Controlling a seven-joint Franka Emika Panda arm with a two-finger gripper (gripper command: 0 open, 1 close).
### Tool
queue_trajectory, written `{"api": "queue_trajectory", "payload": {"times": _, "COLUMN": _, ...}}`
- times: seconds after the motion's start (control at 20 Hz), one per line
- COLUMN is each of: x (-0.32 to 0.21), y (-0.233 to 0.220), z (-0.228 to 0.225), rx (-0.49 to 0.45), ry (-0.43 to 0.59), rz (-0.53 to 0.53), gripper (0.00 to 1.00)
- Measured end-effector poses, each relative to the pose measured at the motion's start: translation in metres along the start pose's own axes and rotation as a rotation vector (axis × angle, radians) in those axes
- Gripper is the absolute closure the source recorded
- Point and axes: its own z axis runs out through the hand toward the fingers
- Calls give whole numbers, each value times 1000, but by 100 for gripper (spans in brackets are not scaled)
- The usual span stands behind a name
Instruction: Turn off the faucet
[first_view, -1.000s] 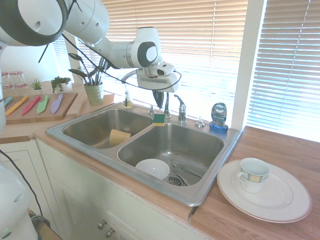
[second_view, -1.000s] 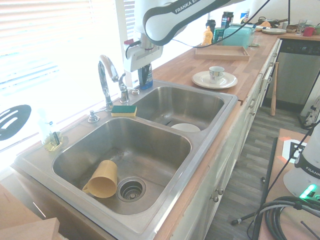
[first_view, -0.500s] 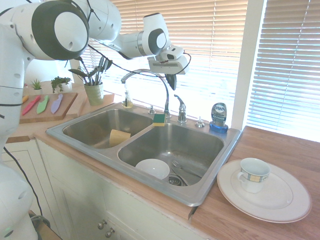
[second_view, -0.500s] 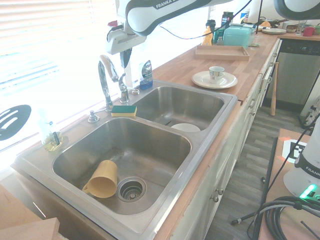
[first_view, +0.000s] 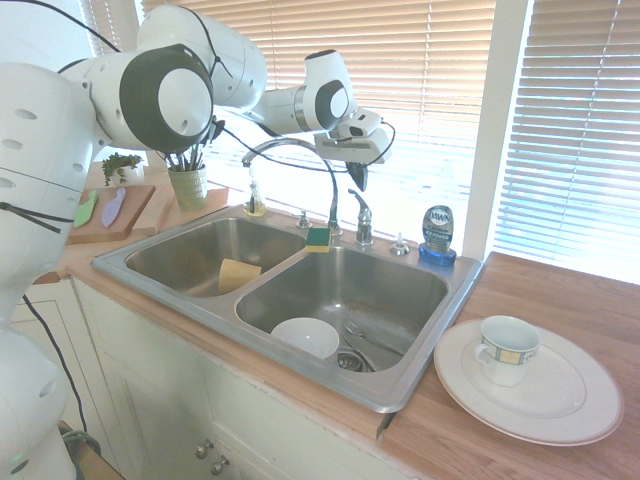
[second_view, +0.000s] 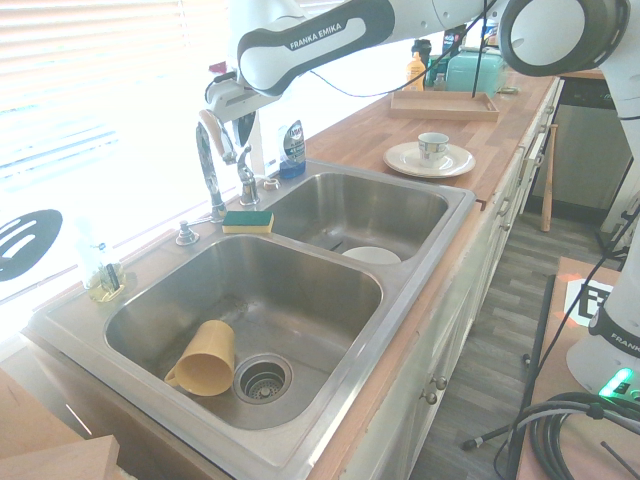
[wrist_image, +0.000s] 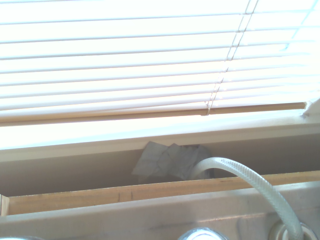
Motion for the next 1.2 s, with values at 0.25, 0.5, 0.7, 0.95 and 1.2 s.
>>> {"api": "queue_trajectory", "payload": {"times": 0.25, "x": -1, "y": 0, "z": 0, "rx": -3, "ry": -4, "rz": -1, "gripper": 100}}
{"api": "queue_trajectory", "payload": {"times": 0.5, "x": -6, "y": 1, "z": -4, "rx": -12, "ry": -13, "rz": -5, "gripper": 100}}
{"api": "queue_trajectory", "payload": {"times": 0.7, "x": -14, "y": 7, "z": -4, "rx": -24, "ry": -29, "rz": -8, "gripper": 100}}
{"api": "queue_trajectory", "payload": {"times": 0.95, "x": -27, "y": 14, "z": 10, "rx": -29, "ry": -55, "rz": -6, "gripper": 100}}
{"api": "queue_trajectory", "payload": {"times": 1.2, "x": -37, "y": 17, "z": 21, "rx": -29, "ry": -79, "rz": 0, "gripper": 100}}
